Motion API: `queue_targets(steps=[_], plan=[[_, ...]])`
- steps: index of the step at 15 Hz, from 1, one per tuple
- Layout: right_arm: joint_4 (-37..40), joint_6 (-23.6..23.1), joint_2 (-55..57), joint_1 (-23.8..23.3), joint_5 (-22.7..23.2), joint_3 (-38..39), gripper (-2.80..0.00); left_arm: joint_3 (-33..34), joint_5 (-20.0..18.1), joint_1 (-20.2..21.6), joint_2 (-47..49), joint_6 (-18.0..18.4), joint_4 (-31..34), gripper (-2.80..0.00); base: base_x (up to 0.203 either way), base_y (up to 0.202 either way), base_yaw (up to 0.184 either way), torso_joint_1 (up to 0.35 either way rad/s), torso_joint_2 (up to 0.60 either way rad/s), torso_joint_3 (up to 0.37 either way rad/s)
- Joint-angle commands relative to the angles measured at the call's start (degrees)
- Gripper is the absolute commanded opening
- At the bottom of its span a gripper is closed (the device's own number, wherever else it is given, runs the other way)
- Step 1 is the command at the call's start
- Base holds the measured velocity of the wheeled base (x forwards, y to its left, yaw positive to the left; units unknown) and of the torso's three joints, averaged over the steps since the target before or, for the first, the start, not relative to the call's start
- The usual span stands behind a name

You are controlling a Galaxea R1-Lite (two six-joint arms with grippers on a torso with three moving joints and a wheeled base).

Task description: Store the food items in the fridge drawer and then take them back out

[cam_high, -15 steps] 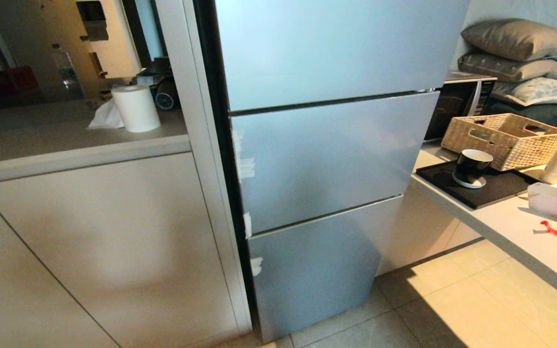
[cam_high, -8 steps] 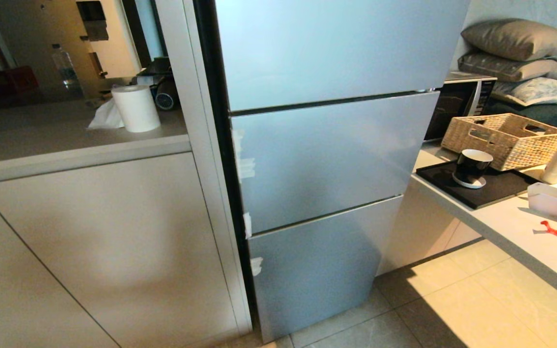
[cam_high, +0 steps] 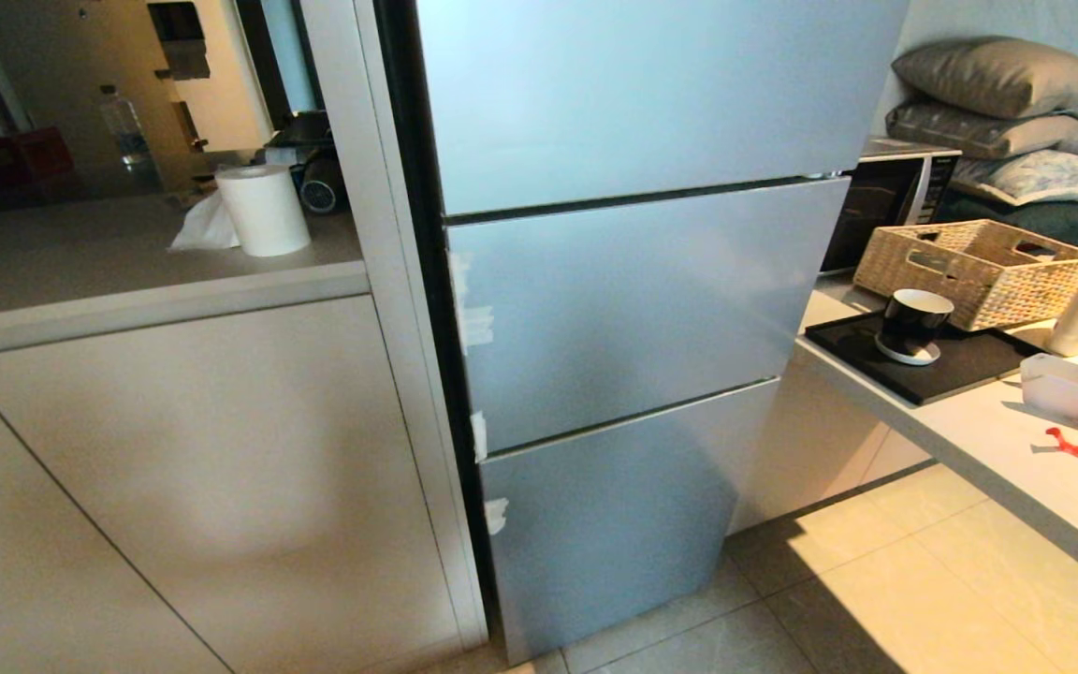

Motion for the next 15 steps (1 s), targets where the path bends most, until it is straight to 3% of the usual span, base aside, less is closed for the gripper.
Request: queue_targets(steps=[1, 4, 6, 11, 15], plan=[[-0.02, 0.0, 0.09, -0.02, -0.03, 0.0, -2.8, -6.58, -1.35, -0.22, 7.26, -3.05, -0.55, -2.8, 0.0, 0.0, 0.0, 0.0, 0.0, 0.0], [-0.02, 0.0, 0.09, -0.02, -0.03, 0.0, -2.8, -12.93, -3.01, -1.11, 23.99, -13.28, -4.0, -2.8, 0.0, 0.0, 0.0, 0.0, 0.0, 0.0], [-0.02, 0.0, 0.09, -0.02, -0.03, 0.0, -2.8, -16.0, -3.56, -1.46, 38.28, -21.62, -11.07, -2.8, 0.0, 0.0, 0.0, 0.0, 0.0, 0.0], [-0.02, 0.0, 0.09, -0.02, -0.03, 0.0, -2.8, -24.15, -3.97, -1.41, 69.43, -38.49, -29.39, -2.8, 0.0, 0.0, 0.0, 0.0, 0.0, 0.0], [-0.02, 0.0, 0.09, -0.02, -0.03, 0.0, -2.8, -34.84, -5.61, -1.7, 86.43, -52.32, -34.1, -2.8, 0.0, 0.0, 0.0, 0.0, 0.0, 0.0]])
